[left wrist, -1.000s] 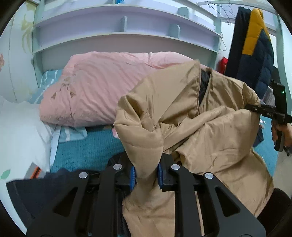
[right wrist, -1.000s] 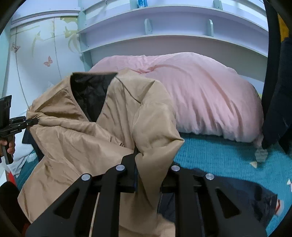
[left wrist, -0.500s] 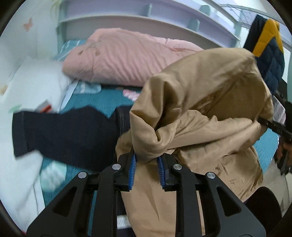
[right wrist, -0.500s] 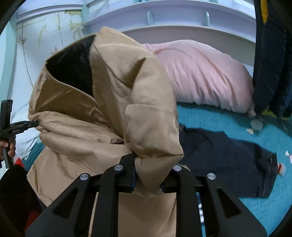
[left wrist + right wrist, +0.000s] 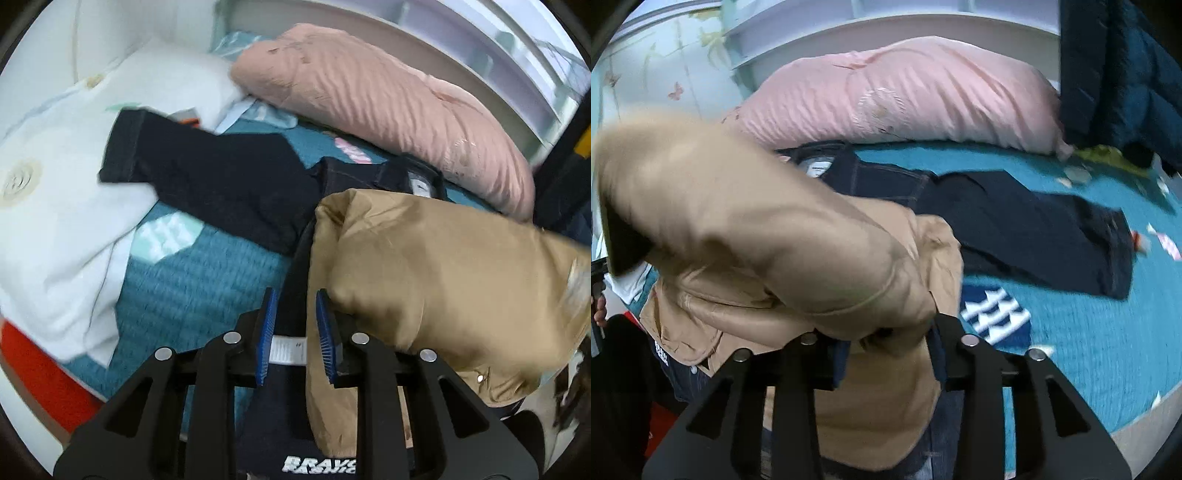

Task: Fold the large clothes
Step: 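Grasp the jacket edge with the left gripper while the right gripper grasps the collar side, lifting, then lay the lifted tan jacket flat onto the denim jacket with both grippers open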

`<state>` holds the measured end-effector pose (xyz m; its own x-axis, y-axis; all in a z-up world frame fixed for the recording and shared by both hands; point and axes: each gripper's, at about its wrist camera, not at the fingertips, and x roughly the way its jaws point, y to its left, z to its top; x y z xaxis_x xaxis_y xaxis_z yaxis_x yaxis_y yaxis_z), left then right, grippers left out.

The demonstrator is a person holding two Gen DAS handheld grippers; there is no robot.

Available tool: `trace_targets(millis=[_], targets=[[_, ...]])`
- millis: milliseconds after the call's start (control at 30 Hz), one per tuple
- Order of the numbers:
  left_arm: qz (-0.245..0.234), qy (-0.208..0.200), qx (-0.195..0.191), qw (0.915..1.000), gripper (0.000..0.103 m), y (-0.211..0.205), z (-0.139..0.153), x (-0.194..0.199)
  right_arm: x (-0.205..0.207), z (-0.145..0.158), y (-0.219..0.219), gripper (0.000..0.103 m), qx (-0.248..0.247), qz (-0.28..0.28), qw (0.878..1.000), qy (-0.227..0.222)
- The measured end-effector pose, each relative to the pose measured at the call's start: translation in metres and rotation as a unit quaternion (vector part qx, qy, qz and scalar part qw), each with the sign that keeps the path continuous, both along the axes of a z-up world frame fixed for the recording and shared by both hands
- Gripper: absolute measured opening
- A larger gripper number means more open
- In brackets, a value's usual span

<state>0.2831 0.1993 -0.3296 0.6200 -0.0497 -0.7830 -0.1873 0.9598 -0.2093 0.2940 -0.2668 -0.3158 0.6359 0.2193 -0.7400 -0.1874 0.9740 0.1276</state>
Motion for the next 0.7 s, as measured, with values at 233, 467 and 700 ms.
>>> trace_targets(millis=[233, 467, 700], targets=[[0.002, -0.039, 0.021, 0.9990, 0.034, -0.007, 0.036, -0.012, -0.040, -0.001, -0.015, 0.050, -0.032, -0.043, 0.998, 0.033], [-0.060, -0.080, 0.019, 0.9948, 0.052, -0.056, 0.069, 0.004, -0.053, 0.070, -0.021, 0.060, 0.028, -0.095, 0.994, -0.034], [-0.156, -0.025, 0.012, 0.9874, 0.052, -0.131, 0.040, 0.046, 0.013, 0.080, 0.047, 0.062, 0.100, -0.067, 0.992, -0.027]])
